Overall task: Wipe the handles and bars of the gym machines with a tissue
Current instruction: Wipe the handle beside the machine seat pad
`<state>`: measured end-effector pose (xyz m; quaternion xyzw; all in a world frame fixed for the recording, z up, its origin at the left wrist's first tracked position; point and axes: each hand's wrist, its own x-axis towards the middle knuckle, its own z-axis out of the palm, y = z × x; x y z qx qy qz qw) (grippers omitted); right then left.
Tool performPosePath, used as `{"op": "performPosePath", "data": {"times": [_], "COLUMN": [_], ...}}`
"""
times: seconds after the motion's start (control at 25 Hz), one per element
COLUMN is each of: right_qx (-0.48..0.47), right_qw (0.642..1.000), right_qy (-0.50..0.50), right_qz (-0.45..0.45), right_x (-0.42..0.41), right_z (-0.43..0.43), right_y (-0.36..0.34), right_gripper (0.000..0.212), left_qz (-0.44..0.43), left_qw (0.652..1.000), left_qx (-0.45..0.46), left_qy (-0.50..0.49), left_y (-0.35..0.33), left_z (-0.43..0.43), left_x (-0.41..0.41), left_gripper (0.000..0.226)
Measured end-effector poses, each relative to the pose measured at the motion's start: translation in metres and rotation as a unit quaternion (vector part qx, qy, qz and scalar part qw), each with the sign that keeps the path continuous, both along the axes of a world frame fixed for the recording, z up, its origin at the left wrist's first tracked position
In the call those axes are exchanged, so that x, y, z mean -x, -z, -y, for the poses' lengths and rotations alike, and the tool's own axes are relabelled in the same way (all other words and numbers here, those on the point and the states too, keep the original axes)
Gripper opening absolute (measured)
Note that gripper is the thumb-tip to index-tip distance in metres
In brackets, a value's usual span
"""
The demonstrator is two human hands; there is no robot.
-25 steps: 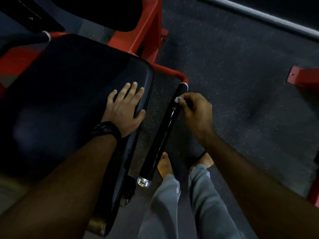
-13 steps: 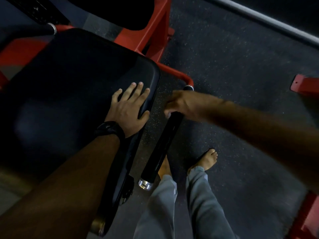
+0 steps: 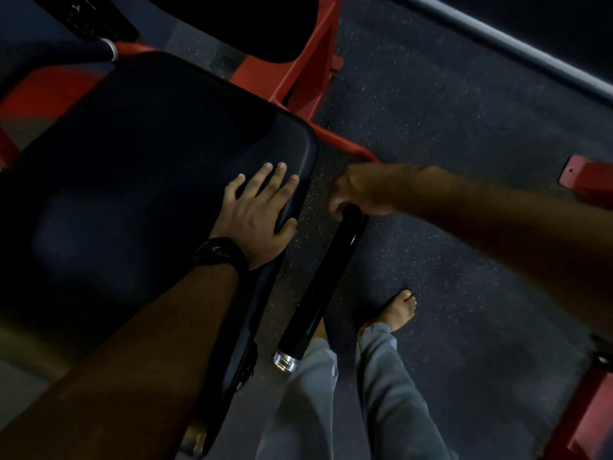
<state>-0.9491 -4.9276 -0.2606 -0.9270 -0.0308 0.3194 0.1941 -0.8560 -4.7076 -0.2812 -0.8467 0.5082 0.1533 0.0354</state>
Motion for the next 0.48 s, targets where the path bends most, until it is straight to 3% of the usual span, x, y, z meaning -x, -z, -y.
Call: {"op": "performPosePath", "data": {"times": [0.12, 0.24, 0.32, 0.4, 0.48], "right_qx": [0.05, 0.031, -0.001, -0.045, -0.049], "right_qw": [0.996, 0.984, 0.944, 0.877, 0.832], "right_qy": [0.079, 0.173, 0.314, 0.466, 0.534], "right_qz": [-0.011, 0.029, 0.099, 0.109, 0.141], "right_x": [0.004, 0.035, 0.054, 0.061, 0.068], "right_z": [-0.006, -0.036, -0.044, -0.04, -0.052], "right_y": [-0.015, -0.033, -0.029, -0.016, -0.011], "right_gripper": [0.021, 0.022, 0.026, 0.022, 0.021], "left_qz": [-0.008, -0.01, -0.006, -0.008, -0.006], "left_qw": [1.0, 1.0, 1.0, 1.0, 1.0], "left_qx": [-0.006, -0.014, -0.009, -0.006, -0.006], "left_qy": [-0.007, -0.006, -0.005, -0.004, -0.008], "left_y": [-0.004, -0.002, -0.002, -0.001, 0.0], "left_z": [0.001, 0.001, 0.001, 0.001, 0.0], "left_x": [0.001, 0.002, 0.001, 0.001, 0.002], "left_gripper": [0.071, 0.07, 0.07, 0.07, 0.07]}}
